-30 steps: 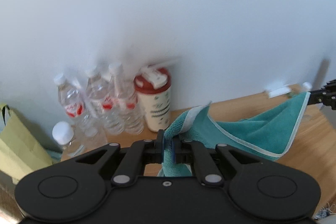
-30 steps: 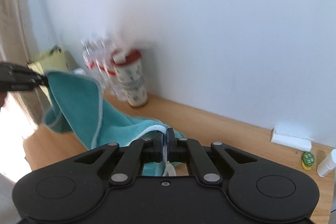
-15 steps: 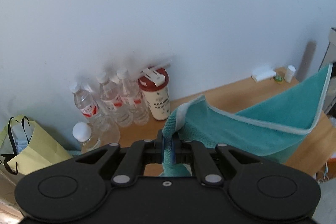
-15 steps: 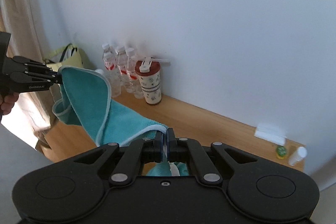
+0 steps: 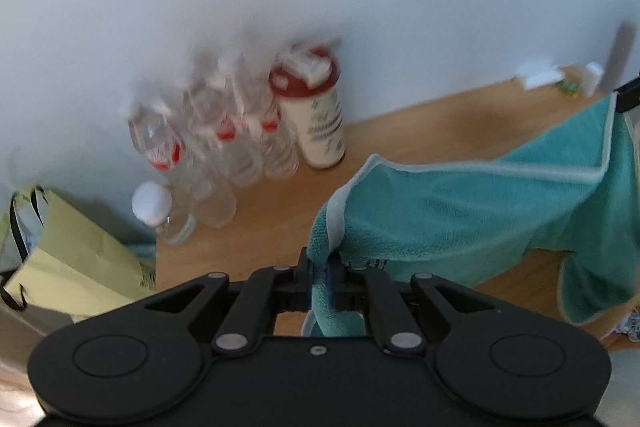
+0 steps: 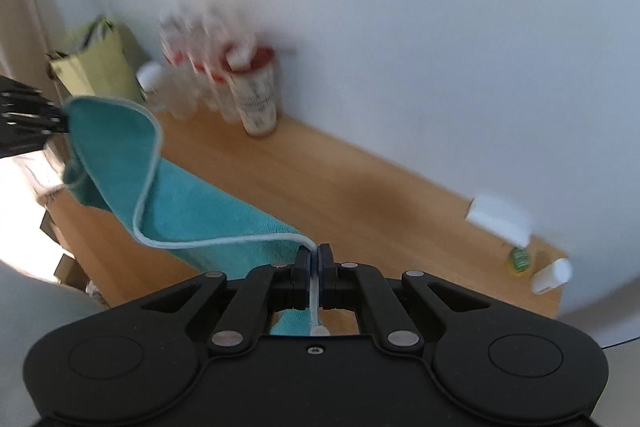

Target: Fold towel

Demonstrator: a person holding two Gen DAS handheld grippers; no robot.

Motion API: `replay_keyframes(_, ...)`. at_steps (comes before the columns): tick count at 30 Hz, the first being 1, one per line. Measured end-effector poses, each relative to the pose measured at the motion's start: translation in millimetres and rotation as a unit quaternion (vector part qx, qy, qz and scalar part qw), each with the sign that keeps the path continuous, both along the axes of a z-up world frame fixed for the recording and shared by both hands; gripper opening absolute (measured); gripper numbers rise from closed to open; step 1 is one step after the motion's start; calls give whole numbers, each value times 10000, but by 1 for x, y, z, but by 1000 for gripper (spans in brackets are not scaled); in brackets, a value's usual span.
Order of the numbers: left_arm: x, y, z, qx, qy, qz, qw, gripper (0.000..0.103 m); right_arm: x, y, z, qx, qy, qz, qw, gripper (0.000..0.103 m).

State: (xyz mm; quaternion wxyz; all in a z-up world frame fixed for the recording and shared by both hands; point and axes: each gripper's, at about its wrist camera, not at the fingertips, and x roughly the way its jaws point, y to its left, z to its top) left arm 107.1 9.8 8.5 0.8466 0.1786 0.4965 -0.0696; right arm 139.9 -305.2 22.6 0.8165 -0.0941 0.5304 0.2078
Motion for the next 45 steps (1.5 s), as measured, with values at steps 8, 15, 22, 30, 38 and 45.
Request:
replay_keyframes(8, 41, 21, -68, 161, 362, 597, 9974, 6, 69, 36, -95, -283, 147, 309, 9990, 4)
replay_keyframes(15, 64, 32, -105, 343, 518, 800, 9949, 8, 100, 66, -138, -641, 145, 513, 9965, 4)
replay_keyframes(22, 81, 42, -136, 330, 805, 1014, 9910, 11, 111, 82, -174, -801, 180, 576, 9950, 5)
replay_keyframes(30, 89, 60, -139, 381, 836, 1308, 9871, 38, 112, 82, -189, -1162, -73, 486, 9920, 41)
replay_keyframes(38, 83, 77, -125, 279, 700, 1409, 9872, 47, 117, 60, -178, -1040, -28, 75, 9945, 46)
replay_keyframes(45, 63, 75, -140, 292, 894, 1157, 9888, 49, 107, 67, -167, -1185, -130, 382, 9921, 47)
